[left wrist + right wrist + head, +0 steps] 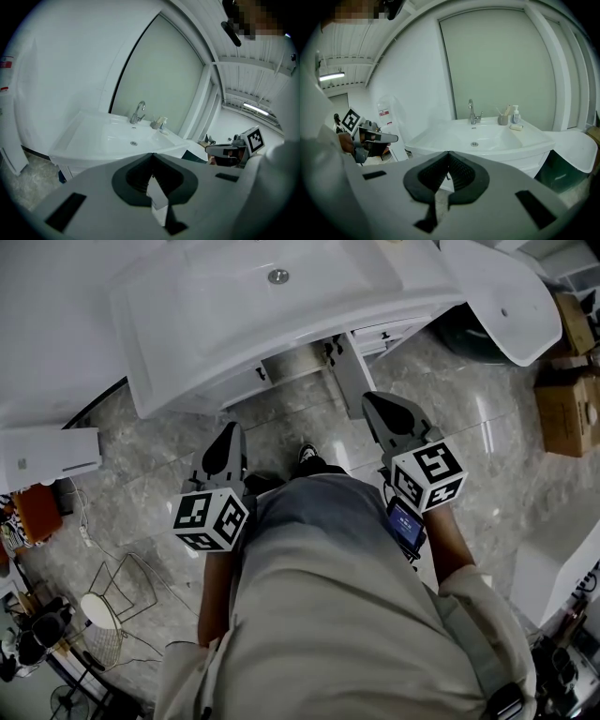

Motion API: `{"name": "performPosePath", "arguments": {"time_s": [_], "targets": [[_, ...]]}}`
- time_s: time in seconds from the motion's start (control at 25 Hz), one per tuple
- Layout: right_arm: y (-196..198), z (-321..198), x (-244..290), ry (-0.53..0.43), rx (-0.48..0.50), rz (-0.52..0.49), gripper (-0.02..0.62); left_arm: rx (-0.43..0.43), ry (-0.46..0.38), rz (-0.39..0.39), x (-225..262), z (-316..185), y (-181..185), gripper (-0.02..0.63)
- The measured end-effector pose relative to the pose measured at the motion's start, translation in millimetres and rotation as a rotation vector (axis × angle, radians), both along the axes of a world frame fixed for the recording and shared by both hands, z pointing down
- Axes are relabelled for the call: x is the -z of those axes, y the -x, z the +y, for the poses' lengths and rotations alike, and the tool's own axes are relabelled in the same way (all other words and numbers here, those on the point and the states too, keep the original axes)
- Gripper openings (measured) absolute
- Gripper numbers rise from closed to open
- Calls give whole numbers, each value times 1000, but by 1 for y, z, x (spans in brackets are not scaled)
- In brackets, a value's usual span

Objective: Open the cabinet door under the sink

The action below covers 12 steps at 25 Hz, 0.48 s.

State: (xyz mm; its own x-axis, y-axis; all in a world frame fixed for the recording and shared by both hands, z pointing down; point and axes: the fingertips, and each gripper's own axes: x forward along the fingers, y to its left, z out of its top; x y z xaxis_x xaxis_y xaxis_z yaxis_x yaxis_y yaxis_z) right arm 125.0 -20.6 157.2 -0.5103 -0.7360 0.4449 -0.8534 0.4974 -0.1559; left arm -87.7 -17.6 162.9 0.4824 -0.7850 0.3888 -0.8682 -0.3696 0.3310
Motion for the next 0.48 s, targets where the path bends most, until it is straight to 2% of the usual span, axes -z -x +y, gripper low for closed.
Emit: {"name": "performPosePath", "arguments": {"time_s": [0.16,0.48], "targets": [[-2,0,-7,-1,7,43,11,-16,18,-44,-10,1,-4,0],[-9,-5,-19,33,3,62,11,-28,40,-38,-17,-2,-11,0]]}}
